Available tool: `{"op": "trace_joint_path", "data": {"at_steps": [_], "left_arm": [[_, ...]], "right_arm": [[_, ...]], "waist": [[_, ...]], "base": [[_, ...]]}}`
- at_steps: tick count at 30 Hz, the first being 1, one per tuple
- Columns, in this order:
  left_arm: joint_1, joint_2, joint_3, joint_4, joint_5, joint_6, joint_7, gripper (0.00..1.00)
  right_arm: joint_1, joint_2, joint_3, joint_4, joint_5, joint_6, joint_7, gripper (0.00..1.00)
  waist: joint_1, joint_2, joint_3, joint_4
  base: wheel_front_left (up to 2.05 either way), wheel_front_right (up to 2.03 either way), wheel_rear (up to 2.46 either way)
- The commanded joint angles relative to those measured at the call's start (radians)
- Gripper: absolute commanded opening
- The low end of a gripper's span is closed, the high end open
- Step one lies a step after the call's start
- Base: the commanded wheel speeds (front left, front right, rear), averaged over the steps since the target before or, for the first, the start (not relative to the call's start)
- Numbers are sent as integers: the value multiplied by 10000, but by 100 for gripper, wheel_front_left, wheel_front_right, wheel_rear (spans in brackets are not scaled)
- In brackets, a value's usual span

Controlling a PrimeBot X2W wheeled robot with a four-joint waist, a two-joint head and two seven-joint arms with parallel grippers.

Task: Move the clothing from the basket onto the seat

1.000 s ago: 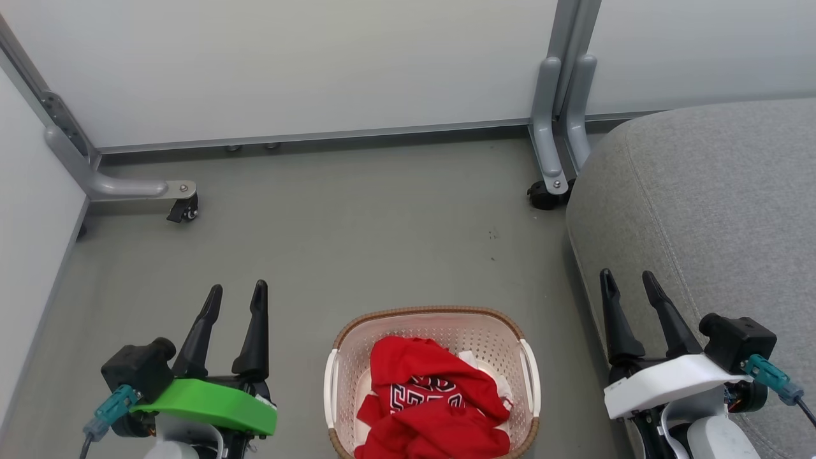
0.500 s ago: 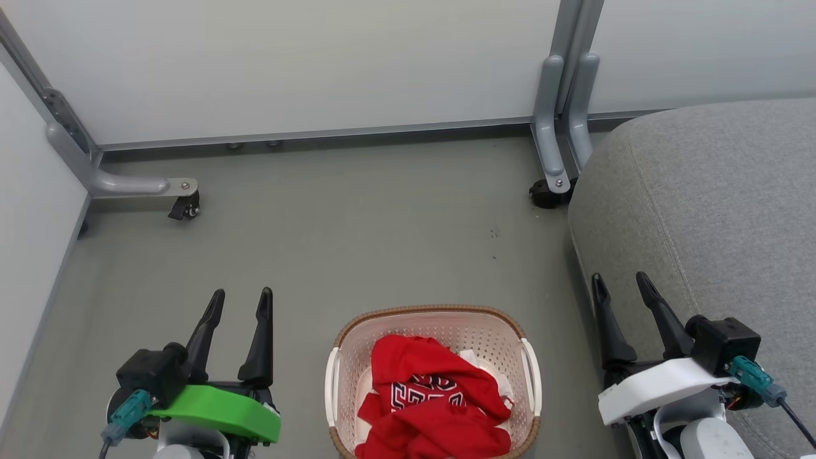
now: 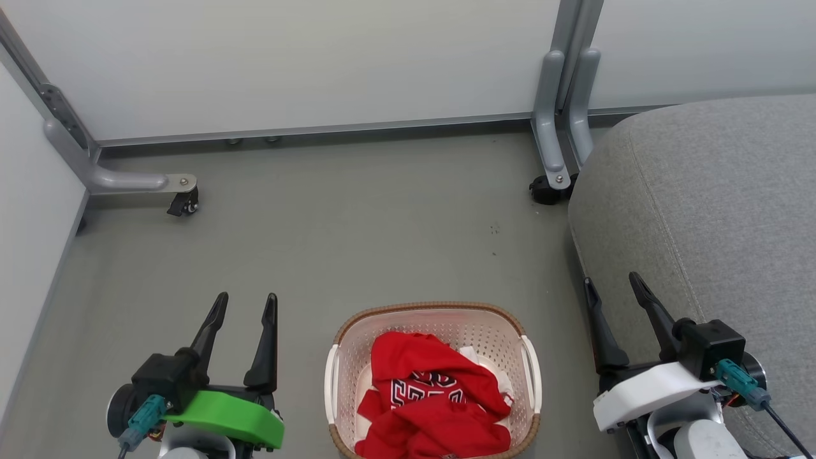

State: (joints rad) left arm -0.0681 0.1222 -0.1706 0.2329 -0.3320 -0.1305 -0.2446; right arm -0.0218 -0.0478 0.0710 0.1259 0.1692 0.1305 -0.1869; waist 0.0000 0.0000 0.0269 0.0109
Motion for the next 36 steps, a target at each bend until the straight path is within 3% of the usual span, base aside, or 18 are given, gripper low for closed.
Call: {"op": "trace_joint_path", "data": {"at_steps": [1,9,26,36], "left_arm": [[143,15,-6,31,223,-3,-79,100],[113,-11,7,112,763,-4,-235,100],[62,-113,280,169,754,-4,-213,100],[-606,-294,110,804,1262,-4,-212,100]], "right_arm": [[86,-42,14,-10,-218,4,-108,100],[67,-41,163,8,-566,2,-206,100],[-17,-41,98,-68,-322,2,-211,100],[-407,-41,103,-284,-301,2,-226,100]], "waist": [[0,0,14,5],[0,0,93,40],[0,0,301,12],[0,0,1050,-308]], "base": [[0,0,0],[0,0,0],[0,0,0],[0,0,0]]}}
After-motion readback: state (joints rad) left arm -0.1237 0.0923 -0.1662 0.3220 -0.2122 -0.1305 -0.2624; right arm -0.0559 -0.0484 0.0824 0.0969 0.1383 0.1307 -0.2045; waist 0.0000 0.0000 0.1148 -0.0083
